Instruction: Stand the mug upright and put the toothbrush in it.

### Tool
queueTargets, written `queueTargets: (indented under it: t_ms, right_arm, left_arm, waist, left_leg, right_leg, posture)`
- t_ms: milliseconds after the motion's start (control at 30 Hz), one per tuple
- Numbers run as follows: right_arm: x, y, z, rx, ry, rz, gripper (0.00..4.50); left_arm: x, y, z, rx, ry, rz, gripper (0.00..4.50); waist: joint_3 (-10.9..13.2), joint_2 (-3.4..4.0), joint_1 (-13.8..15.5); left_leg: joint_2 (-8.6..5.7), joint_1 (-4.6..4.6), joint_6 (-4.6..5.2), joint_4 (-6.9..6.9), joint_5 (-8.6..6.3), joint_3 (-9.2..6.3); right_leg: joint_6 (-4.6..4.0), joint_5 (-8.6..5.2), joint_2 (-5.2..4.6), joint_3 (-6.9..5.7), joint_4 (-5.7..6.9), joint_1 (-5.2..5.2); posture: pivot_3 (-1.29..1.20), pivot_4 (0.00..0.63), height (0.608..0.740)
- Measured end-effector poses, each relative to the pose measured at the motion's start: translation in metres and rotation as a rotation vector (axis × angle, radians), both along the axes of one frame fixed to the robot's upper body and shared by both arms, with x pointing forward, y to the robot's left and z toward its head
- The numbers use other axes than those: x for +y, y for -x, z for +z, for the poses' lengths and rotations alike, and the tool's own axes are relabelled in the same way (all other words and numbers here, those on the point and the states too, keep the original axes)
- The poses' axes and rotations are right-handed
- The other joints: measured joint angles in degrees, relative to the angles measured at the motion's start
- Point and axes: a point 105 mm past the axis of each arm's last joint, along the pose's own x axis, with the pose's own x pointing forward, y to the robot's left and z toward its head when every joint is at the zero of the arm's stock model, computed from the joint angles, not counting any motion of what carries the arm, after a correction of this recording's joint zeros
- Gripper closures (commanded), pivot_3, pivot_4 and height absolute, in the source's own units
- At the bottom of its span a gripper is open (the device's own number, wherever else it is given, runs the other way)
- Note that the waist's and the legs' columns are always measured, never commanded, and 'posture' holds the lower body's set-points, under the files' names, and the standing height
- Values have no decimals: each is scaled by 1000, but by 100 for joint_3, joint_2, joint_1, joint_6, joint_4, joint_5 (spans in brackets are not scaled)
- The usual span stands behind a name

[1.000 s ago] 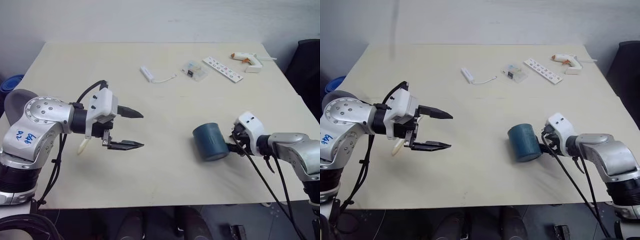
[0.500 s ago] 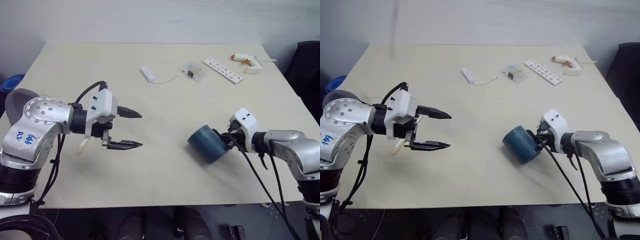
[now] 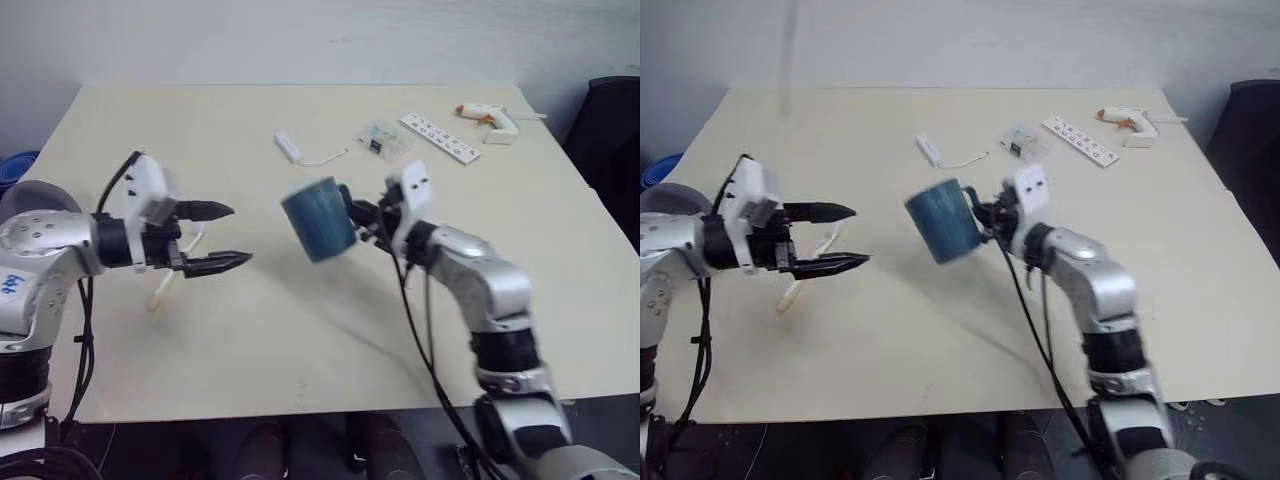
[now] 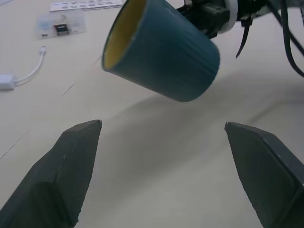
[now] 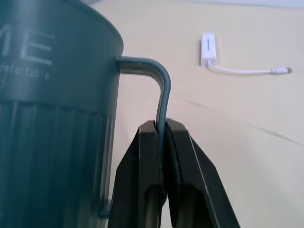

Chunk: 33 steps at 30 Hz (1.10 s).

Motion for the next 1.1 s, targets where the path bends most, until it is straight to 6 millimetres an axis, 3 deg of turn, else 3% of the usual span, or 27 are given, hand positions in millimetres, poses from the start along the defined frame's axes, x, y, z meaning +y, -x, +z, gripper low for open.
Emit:
queueTargets:
  t_ms: [233, 433, 500, 633, 733, 967, 1100]
  right_arm:
    - [7, -17, -22, -189, -5, -139, 4482]
    - [-1, -10, -53, -227, 70, -153, 4482]
    - [-6, -6, -55, -250, 90, -136, 4482]
    - [-15, 0, -66, -234, 130, -119, 3475]
    - [-23, 8, -79, -189, 151, -111, 2451]
    - [-45, 24, -55, -171, 161, -84, 185]
    - [-68, 35, -47, -111, 227, -72, 39]
  left_arm:
    - [4, 1, -4, 19, -9, 31, 76]
    - [3, 3, -1, 19, -20, 28, 76]
    - [3, 3, 0, 18, -21, 27, 76]
    - [1, 3, 2, 13, -23, 13, 76]
    - [-3, 3, 0, 21, -32, -8, 76]
    - [-5, 2, -2, 28, -38, -23, 76]
    - [-4, 3, -6, 36, -38, -23, 76]
  waist:
    - [0, 1, -27]
    - [1, 2, -50]
    - [1, 2, -48]
    - [1, 2, -21]
    - [1, 3, -18]
    - [2, 4, -15]
    - [2, 4, -5]
  left_leg:
    - [-4, -2, -3, -2, -1, -6]
    - [2, 1, -9, -5, -2, -2]
    - [3, 4, -9, -5, -2, -2]
    - [2, 5, -9, -4, -2, -5]
    - [2, 4, -9, -4, -2, -3]
    - [6, 4, -9, -4, -3, -3]
    - [6, 4, -8, -4, -3, -3]
  right_leg:
    - [0, 0, -3, -1, -1, -1]
    - [-1, -1, 1, 2, -1, -1]
    - [-1, -1, 1, 2, -1, 1]
    - [-1, -1, -1, 3, -2, 6]
    - [-1, -1, -2, 5, -3, 5]
    - [-2, -1, -2, 5, -3, 4]
    - [-2, -1, -4, 5, -5, 4]
  posture:
    - [0, 150, 740]
    - [0, 150, 740]
    - [0, 150, 740]
    - [0, 150, 740]
    - [0, 150, 740]
    - [0, 150, 740]
    - [0, 150, 740]
